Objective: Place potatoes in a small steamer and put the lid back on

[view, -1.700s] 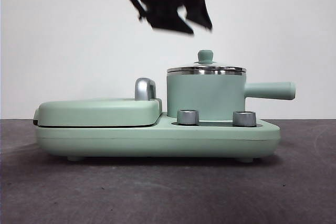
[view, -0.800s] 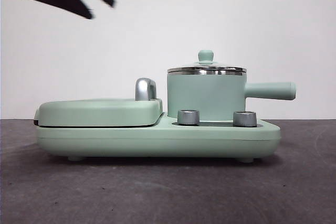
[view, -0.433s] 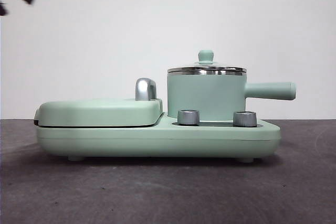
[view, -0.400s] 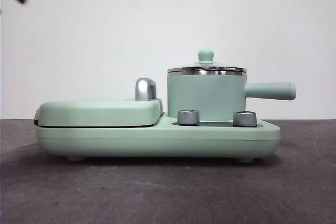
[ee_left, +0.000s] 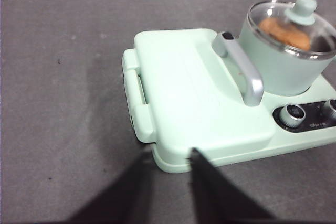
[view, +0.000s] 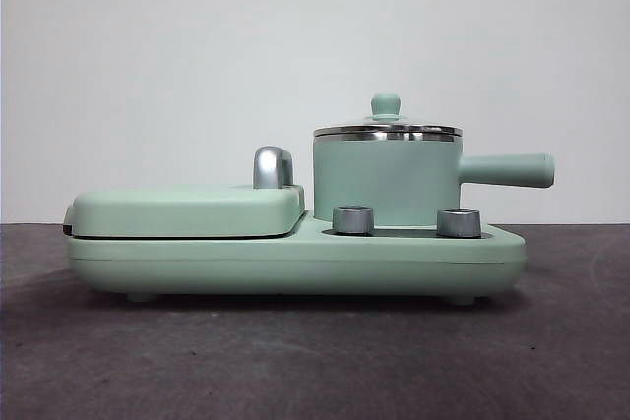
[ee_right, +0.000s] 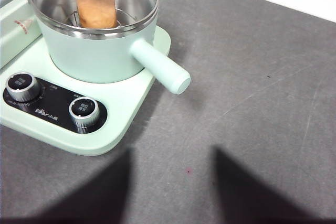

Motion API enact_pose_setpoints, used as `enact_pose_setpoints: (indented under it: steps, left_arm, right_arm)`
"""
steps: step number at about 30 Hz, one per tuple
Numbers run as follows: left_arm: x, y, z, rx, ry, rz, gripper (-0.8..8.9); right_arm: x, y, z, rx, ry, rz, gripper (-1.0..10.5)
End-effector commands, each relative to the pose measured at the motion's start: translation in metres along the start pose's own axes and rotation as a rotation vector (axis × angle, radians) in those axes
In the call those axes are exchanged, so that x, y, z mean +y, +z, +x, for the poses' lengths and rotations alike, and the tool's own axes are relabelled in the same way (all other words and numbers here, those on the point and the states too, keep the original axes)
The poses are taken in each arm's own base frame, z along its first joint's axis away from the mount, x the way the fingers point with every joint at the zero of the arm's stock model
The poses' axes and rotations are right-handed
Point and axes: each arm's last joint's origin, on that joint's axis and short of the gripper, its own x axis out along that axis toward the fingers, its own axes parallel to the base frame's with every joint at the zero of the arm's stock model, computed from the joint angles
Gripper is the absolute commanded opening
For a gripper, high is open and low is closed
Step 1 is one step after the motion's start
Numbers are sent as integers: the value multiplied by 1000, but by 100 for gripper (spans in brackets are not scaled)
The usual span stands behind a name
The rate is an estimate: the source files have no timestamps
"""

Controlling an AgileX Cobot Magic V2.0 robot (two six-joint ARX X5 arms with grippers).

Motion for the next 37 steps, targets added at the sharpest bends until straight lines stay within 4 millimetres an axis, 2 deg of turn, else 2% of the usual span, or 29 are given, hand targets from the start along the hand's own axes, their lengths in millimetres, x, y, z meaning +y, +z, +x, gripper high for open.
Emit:
enact_pose_setpoints:
  steps: [1,17,19,21,25,30,37]
  left_arm:
    - [-1,2,-1,-15,-4,-3,4]
    - [-1,2,-1,-17,-2,1,6]
    - [0,2,-2,-19,4,65,6]
    - [4,-3,1,-35,34,48,6]
    - [20,-25,15,-89,151,9,6]
    - [44,-65,30,-204,308,-56,6]
    - [62,-112,48,-310,358,-87,6]
  right_arm:
    - [0,1,0,-7,9,3,17]
    - [1,0,0,6,7,-1,17]
    - [1,0,0,6,7,-1,17]
    - [1,0,0,6,7,-1,17]
    - [1,0,0,6,7,-1,17]
    - [1,0,0,6,7,-1,17]
    - [1,0,0,5,7,0,17]
